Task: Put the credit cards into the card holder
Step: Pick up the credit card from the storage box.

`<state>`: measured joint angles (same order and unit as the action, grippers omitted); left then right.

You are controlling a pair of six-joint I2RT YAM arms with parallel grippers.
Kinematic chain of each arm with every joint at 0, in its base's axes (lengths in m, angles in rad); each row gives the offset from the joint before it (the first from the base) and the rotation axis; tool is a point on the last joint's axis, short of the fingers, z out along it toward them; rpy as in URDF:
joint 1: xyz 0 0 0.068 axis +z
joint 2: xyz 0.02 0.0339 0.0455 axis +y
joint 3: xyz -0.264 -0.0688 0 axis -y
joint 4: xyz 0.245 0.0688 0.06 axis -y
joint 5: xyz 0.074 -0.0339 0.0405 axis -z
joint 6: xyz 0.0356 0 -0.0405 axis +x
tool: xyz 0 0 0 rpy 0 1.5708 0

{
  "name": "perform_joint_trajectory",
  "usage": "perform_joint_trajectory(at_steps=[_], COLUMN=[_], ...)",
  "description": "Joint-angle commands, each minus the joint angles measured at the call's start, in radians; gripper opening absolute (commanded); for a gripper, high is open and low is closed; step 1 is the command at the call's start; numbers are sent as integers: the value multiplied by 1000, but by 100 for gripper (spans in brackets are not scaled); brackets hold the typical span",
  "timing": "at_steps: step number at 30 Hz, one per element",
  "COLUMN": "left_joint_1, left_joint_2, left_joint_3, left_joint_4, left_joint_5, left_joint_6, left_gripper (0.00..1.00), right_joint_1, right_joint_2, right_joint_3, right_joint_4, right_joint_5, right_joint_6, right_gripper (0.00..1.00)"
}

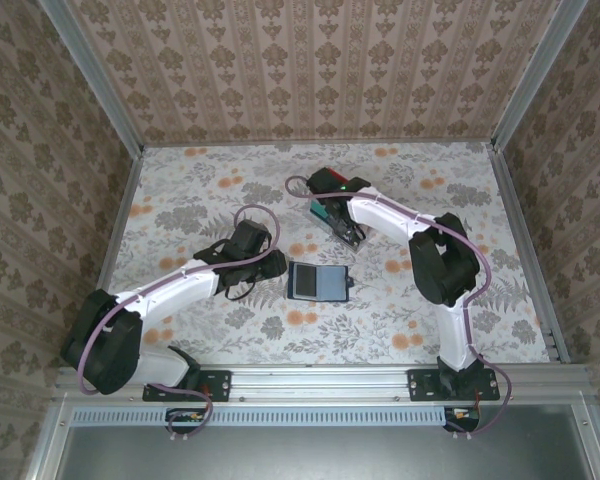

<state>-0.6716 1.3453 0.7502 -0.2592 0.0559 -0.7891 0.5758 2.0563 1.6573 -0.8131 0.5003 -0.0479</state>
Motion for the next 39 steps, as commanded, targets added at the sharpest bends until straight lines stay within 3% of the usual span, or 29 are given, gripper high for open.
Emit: perform_joint_trajectory(at_steps=[1, 10, 22, 28, 39], left_joint_1=[10, 24, 51, 55, 55], left_joint_2=[-3, -3, -29, -27, -18], left_joint_3=[-15, -9, -28, -27, -35], left_joint_4=[-24, -35, -37, -35, -22], left_joint_5=[4, -4, -7, 7, 13], left_joint_6=[11, 9, 7, 11, 2], left_gripper=[44, 44, 44, 44, 45], right_joint_1=[-2, 36, 109, 116, 132], right_joint_2=[20, 13, 9, 33, 35], right_joint_3=[13, 53, 78, 115, 125], right_joint_4=[-92, -148, -152, -182, -188], right_joint_5=[-168, -256, -303, -156, -37], right_joint_6=[94, 339, 485, 430, 306], right_gripper=[23, 24, 20, 27, 34])
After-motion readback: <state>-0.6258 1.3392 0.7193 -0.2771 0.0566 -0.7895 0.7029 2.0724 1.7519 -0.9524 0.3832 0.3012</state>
